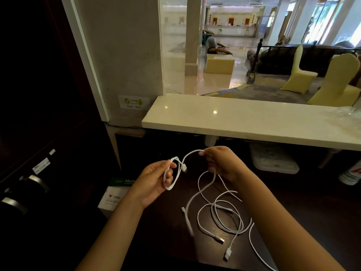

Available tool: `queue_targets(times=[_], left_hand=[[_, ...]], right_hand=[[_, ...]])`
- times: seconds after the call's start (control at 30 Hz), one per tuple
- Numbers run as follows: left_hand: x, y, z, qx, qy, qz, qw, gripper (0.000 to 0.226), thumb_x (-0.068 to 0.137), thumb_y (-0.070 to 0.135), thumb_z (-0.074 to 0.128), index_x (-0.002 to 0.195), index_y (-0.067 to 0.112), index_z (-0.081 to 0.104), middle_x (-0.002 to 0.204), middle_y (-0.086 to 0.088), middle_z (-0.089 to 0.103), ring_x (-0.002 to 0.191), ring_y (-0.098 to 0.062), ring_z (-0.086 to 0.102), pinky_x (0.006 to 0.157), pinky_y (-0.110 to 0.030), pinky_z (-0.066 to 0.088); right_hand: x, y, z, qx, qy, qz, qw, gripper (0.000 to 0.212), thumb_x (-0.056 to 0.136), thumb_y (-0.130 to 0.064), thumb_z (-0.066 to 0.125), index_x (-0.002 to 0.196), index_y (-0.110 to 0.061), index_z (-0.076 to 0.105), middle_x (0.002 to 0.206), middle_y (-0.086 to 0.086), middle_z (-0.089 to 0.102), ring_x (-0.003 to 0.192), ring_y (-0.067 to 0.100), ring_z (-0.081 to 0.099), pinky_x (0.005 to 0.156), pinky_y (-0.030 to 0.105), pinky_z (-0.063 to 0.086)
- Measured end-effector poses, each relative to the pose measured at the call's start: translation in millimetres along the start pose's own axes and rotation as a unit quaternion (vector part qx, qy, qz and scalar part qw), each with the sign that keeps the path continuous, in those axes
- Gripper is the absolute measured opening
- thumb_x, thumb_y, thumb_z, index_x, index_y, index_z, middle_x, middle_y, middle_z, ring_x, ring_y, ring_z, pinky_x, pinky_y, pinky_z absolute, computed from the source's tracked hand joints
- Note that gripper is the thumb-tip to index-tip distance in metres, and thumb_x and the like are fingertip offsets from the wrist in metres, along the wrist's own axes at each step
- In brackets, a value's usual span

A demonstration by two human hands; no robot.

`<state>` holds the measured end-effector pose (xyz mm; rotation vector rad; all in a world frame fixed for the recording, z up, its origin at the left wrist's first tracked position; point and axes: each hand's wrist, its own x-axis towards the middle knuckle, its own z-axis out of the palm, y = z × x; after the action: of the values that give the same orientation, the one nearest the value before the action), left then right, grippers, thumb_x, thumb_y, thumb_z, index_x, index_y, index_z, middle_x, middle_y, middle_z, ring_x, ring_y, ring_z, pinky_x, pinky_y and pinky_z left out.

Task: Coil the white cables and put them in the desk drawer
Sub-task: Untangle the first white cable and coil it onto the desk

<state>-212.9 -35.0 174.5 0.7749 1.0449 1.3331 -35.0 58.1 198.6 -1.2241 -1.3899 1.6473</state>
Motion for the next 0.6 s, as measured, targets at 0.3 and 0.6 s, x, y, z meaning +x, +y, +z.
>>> queue_targets(times=[0.3,0.6], left_hand=[[-8.3,-4.7,0.4,-0.026,0.072,0.030,0.997,0.020,0.092,0.013,0.045,0.081,0.006,0.060,0.050,0.004,0.059,0.045,-0.002,0.053,0.043,-0.012,0.039],[-12.4,-10.9,13.8,-0.029,0.066,0.059,0.996,0.023,0.094,0.013,0.043,0.090,0.008,0.064,0.072,-0.002,0.073,0.070,-0.011,0.069,0.059,-0.019,0.055]], right_hand=[[-35.3,-8.3,29.1,0.086,-0.086,-0.054,0.991,0.020,0.093,-0.003,0.047,0.087,-0.008,0.066,0.059,-0.003,0.065,0.049,0.005,0.058,0.053,0.017,0.053],[-59.2,20.6,67.8,-0.105,-0.035,-0.128,0.986,0.013,0.084,-0.008,0.062,0.071,-0.008,0.064,0.062,0.002,0.067,0.042,0.009,0.059,0.048,0.019,0.051]])
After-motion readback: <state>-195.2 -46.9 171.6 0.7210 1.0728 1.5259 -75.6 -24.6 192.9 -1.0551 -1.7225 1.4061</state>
